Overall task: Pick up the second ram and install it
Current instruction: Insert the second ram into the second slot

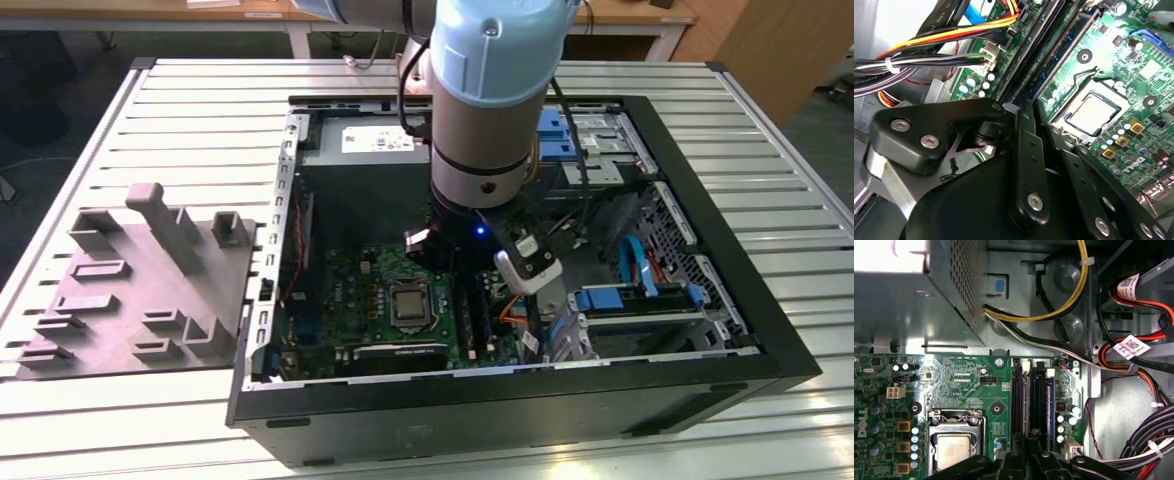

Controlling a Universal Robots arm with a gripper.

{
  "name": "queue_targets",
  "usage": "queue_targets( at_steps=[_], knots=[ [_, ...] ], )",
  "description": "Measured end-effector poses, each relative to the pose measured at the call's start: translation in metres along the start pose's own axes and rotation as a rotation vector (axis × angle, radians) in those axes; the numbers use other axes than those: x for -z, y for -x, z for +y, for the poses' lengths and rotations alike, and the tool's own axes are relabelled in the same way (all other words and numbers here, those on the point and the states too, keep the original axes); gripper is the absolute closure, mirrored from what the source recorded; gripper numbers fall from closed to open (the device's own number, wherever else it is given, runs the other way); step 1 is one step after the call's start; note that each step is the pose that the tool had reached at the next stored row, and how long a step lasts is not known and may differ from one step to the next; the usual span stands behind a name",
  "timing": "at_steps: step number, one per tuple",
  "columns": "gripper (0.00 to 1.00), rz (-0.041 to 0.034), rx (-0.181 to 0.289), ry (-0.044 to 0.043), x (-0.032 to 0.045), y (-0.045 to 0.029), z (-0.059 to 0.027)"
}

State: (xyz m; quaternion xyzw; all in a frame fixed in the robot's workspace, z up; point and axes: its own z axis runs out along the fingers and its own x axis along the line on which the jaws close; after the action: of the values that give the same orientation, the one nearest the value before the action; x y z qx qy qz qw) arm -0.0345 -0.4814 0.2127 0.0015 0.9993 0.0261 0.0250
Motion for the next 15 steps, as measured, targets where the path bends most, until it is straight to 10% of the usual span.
queue_targets(
  at_steps=[15],
  knots=[
    [0.79, 0.0, 0.0, -0.0001, 0.016, 0.0008, 0.0008]
  ],
)
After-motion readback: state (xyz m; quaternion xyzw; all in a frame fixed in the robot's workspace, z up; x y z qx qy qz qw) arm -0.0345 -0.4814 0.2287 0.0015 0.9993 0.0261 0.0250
